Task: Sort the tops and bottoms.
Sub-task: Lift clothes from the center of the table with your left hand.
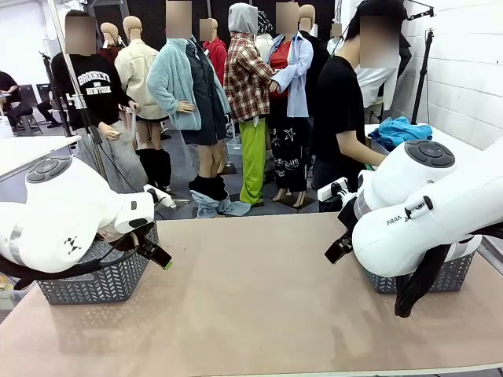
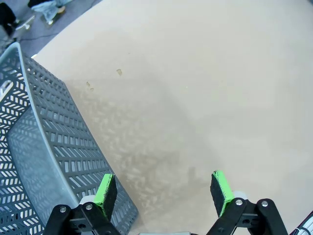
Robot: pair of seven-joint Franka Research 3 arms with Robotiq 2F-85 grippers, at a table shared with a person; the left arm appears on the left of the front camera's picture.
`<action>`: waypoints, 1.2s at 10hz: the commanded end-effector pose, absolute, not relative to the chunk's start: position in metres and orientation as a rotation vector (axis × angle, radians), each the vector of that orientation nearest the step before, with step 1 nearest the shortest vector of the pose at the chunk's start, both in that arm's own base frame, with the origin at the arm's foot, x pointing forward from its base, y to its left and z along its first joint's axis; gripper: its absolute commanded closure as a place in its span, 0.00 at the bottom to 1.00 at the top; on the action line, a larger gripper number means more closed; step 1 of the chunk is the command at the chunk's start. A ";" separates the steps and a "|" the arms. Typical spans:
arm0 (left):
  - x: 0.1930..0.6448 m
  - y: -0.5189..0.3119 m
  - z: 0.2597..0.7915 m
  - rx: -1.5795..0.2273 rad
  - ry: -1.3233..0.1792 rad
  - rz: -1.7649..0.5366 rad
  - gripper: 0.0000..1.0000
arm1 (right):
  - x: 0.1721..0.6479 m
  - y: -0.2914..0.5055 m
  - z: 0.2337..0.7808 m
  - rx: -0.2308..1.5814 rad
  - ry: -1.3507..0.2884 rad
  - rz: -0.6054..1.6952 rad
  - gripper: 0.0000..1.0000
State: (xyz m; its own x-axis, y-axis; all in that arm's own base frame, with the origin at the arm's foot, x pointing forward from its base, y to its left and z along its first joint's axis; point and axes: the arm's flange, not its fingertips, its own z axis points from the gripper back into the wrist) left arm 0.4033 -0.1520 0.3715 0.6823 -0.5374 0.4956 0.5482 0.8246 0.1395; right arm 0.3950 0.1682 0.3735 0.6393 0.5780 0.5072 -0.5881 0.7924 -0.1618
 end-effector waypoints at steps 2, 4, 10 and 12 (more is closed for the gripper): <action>0.403 -0.152 0.372 -0.021 -0.549 -0.609 0.00 | 0.395 0.168 0.374 0.019 -0.572 0.665 0.00; 0.409 -0.156 0.395 -0.028 -0.657 -0.626 0.00 | 0.394 0.173 0.394 -0.021 -0.690 0.674 0.00; 0.379 -0.102 0.530 0.129 -1.017 -0.523 0.00 | 0.365 0.086 0.512 -0.152 -1.030 0.467 0.00; 0.365 -0.053 0.545 0.119 -1.014 -0.406 0.00 | 0.358 0.037 0.525 -0.155 -1.062 0.348 0.00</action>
State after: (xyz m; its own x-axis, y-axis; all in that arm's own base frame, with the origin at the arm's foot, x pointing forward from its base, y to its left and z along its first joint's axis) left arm 0.3888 -0.0712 0.5549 0.4168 -0.4344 0.7985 0.3210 0.8922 0.3178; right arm 0.3841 0.0547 0.5456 0.4208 0.3995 0.8144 -0.2637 0.9129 -0.3116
